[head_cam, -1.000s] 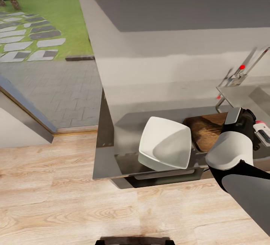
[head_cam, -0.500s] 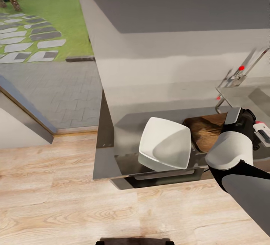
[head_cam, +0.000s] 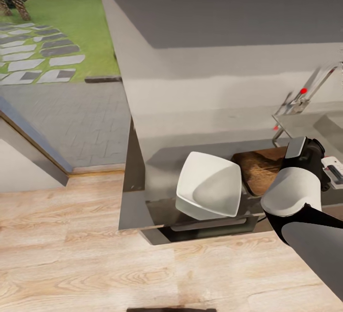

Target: In the kitchen, take the Vidalia onion out of the sink, dice it on the chopping board with the paring knife, put the diced onion into the bowl on the countertop, then place both the paring knife and the chopping board into the sink.

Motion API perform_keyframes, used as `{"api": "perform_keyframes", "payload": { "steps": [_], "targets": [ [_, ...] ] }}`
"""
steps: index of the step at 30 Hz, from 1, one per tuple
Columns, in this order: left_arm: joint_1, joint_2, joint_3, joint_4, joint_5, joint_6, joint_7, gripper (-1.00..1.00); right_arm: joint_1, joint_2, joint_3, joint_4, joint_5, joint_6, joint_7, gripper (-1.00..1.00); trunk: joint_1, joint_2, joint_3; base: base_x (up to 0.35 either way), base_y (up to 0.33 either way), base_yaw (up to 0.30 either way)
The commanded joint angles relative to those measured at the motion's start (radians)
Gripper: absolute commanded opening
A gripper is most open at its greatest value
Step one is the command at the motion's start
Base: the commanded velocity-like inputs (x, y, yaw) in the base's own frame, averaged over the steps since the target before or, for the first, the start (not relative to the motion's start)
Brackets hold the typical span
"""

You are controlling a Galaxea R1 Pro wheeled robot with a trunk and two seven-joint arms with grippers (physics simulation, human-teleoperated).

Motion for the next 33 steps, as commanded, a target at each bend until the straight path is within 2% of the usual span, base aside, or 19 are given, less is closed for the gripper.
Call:
{"api": "perform_keyframes", "payload": {
  "steps": [1, 8, 26, 33],
  "targets": [
    [0.001, 0.001, -0.005, -0.003, 0.007, 0.004, 0.002, 1.0, -0.002, 0.002, -0.003, -0.001, 0.008, 0.009, 0.002, 1.0, 0.001, -0.002, 0.0, 0.0, 0.0, 0.0],
    [0.001, 0.001, -0.005, -0.003, 0.007, 0.004, 0.003, 1.0, -0.002, 0.002, -0.003, -0.001, 0.007, 0.009, 0.002, 1.0, 0.001, -0.002, 0.01, 0.0, 0.0, 0.0],
    [0.001, 0.0, -0.005, -0.003, 0.007, 0.004, 0.003, 1.0, -0.002, 0.005, -0.001, -0.003, 0.007, 0.011, 0.002, 1.0, 0.001, -0.002, 0.011, 0.0, 0.0, 0.0],
    [0.001, -0.001, -0.005, -0.002, 0.007, 0.004, 0.004, 1.0, -0.002, 0.006, 0.0, -0.002, 0.007, 0.012, 0.002, 1.0, 0.001, -0.002, 0.011, -0.168, -0.114, 0.0]
  ]
}}
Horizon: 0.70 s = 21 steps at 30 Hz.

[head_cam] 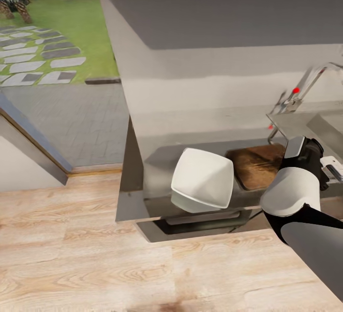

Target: In the kitchen, take the Vidalia onion out of the sink, dice it on the chopping board with the paring knife, put the diced onion into the bowl on the countertop, then place both the paring knife and the chopping board into the sink.

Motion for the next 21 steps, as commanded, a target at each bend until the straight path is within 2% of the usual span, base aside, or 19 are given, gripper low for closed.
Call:
{"api": "perform_keyframes", "payload": {
  "steps": [1, 10, 21],
  "targets": [
    [0.001, 0.001, -0.004, -0.003, 0.007, 0.004, 0.003, 1.0, -0.001, 0.001, -0.003, -0.001, 0.008, 0.009, 0.002, 1.0, 0.0, -0.002, -0.002, -0.242, -0.175, 0.0],
    [0.001, 0.001, -0.004, -0.003, 0.007, 0.004, 0.003, 1.0, -0.001, 0.001, -0.003, -0.001, 0.01, 0.01, 0.053, 1.0, 0.0, -0.002, -0.002, -0.271, -0.17, 0.0],
    [0.001, 0.001, -0.004, -0.003, 0.007, 0.004, 0.003, 1.0, -0.001, 0.002, -0.003, -0.001, 0.01, 0.01, 0.059, 1.0, 0.0, -0.002, -0.002, -0.281, -0.167, 0.0]
  ]
}}
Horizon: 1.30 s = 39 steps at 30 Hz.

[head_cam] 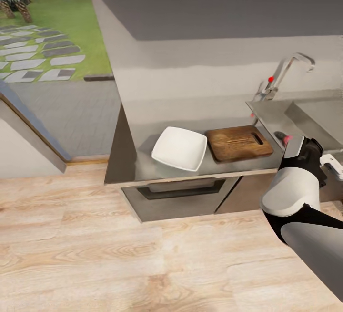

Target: In the kitchen, take the Vidalia onion out of the sink, dice it on the chopping board with the paring knife, put the diced onion into the bowl on the countertop, then place both the paring knife and the chopping board into the sink.

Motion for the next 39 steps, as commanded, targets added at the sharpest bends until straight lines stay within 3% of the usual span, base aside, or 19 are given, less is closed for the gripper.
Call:
{"api": "perform_keyframes", "payload": {
  "steps": [1, 11, 14, 18, 19, 20, 23, 28, 32, 33, 37, 39],
  "targets": [
    [0.001, 0.001, -0.004, -0.003, 0.007, 0.004, 0.003, 1.0, -0.001, 0.001, -0.003, -0.001, 0.008, 0.009, 0.002, 1.0, 0.0, -0.002, -0.002, -0.281, -0.171, 0.0],
    [0.001, 0.001, -0.004, -0.003, 0.007, 0.004, 0.003, 1.0, 0.004, 0.001, -0.003, -0.001, 0.008, 0.01, 0.005, 1.0, 0.0, -0.002, -0.002, -0.281, -0.171, 0.0],
    [0.001, 0.001, -0.004, -0.003, 0.007, 0.004, 0.003, 1.0, 0.029, 0.001, -0.003, -0.001, 0.009, 0.01, 0.045, 1.0, 0.0, -0.002, -0.002, -0.281, -0.173, 0.0],
    [0.001, 0.001, -0.004, -0.005, 0.006, 0.004, 0.003, 1.0, 0.083, 0.0, -0.004, -0.001, 0.042, 0.009, 0.171, 1.0, 0.0, -0.002, -0.002, -0.226, -0.156, 0.0],
    [0.001, 0.001, -0.004, -0.006, 0.005, 0.004, 0.003, 1.0, 0.112, 0.001, -0.005, -0.002, 0.094, 0.008, 0.252, 1.0, 0.0, -0.002, -0.002, -0.073, -0.054, 0.0],
    [0.001, 0.001, -0.004, -0.005, 0.006, 0.004, 0.003, 1.0, 0.121, 0.001, -0.005, -0.002, 0.122, 0.007, 0.288, 1.0, 0.0, -0.002, -0.002, -0.046, -0.035, 0.0],
    [0.001, 0.001, -0.004, -0.005, 0.007, 0.004, 0.003, 1.0, 0.136, 0.002, -0.006, -0.001, 0.18, 0.005, 0.372, 1.0, 0.0, -0.002, -0.002, -0.02, -0.015, 0.0],
    [0.001, 0.001, -0.004, -0.005, 0.006, 0.004, 0.003, 1.0, 0.225, 0.013, -0.008, -0.001, 0.201, 0.003, 0.485, 1.0, 0.0, -0.002, -0.002, -0.004, -0.003, 0.0],
    [0.001, 0.002, -0.004, -0.006, 0.006, 0.004, 0.003, 1.0, 0.353, 0.015, -0.007, -0.001, 0.214, -0.002, 0.673, 1.0, 0.0, -0.002, -0.002, 0.0, 0.0, 0.0],
    [0.001, 0.002, -0.004, -0.006, 0.006, 0.004, 0.003, 1.0, 0.398, 0.016, -0.006, -0.001, 0.234, -0.024, 0.739, 1.0, 0.0, -0.002, -0.002, 0.0, 0.0, 0.0],
    [0.001, 0.003, -0.003, -0.007, 0.006, 0.004, 0.003, 1.0, 0.457, 0.029, -0.006, 0.001, 0.289, -0.094, 0.83, 1.0, 0.0, -0.002, -0.002, 0.0, 0.0, 0.0],
    [0.0, 0.009, -0.003, -0.008, 0.006, 0.003, 0.004, 1.0, 0.501, 0.051, -0.007, 0.008, 0.335, -0.154, 0.88, 1.0, 0.0, -0.002, -0.002, 0.0, 0.0, 0.0]
  ]
}}
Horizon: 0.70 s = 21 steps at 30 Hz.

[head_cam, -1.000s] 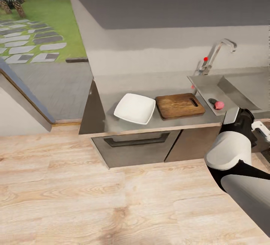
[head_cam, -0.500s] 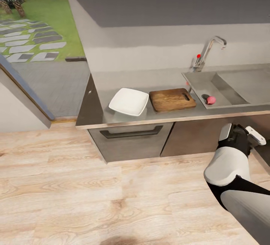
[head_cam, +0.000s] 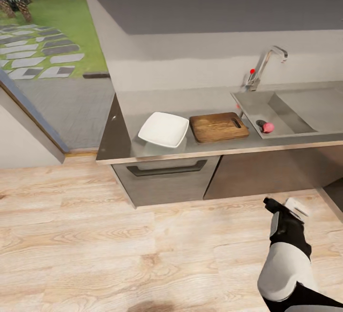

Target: In the kitchen, take the Vidalia onion out of the sink, dice it on the chopping board with the paring knife, put the diced onion into the bowl on the countertop, then place both the paring knife and the chopping board into the sink.

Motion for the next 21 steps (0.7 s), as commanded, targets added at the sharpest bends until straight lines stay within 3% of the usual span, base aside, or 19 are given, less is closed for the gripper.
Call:
{"api": "perform_keyframes", "payload": {
  "steps": [1, 3, 7, 9, 14, 21],
  "targets": [
    [0.0, 0.005, -0.005, -0.005, 0.007, 0.003, 0.003, 1.0, 0.011, 0.006, -0.002, 0.001, 0.018, -0.011, 0.011, 1.0, 0.001, -0.002, -0.001, 0.0, 0.0, 0.0],
    [-0.002, 0.011, -0.005, -0.017, 0.008, 0.003, 0.003, 1.0, 0.079, 0.017, -0.003, 0.051, 0.055, -0.1, 0.046, 1.0, 0.001, -0.002, -0.001, 0.0, 0.0, 0.0],
    [-0.004, 0.017, -0.005, -0.047, 0.008, 0.003, 0.003, 1.0, 0.134, 0.018, -0.005, 0.159, 0.073, -0.221, 0.062, 1.0, 0.001, -0.002, -0.001, 0.0, 0.0, 0.0],
    [-0.005, 0.024, -0.005, -0.069, 0.008, 0.003, 0.003, 1.0, 0.17, 0.016, -0.006, 0.249, 0.106, -0.31, 0.065, 1.0, 0.001, -0.002, -0.001, 0.0, 0.0, 0.0],
    [-0.005, 0.03, -0.005, -0.131, 0.008, 0.004, 0.006, 1.0, 0.257, 0.012, -0.006, 0.464, 0.312, -0.524, 0.066, 1.0, 0.001, -0.002, -0.001, 0.0, 0.0, 0.0],
    [-0.005, 0.034, -0.004, -0.199, 0.008, 0.004, 0.008, 1.0, 0.386, -0.005, -0.005, 0.637, 0.514, -0.646, 0.065, 1.0, 0.001, -0.002, -0.001, 0.0, 0.0, 0.0]
  ]
}}
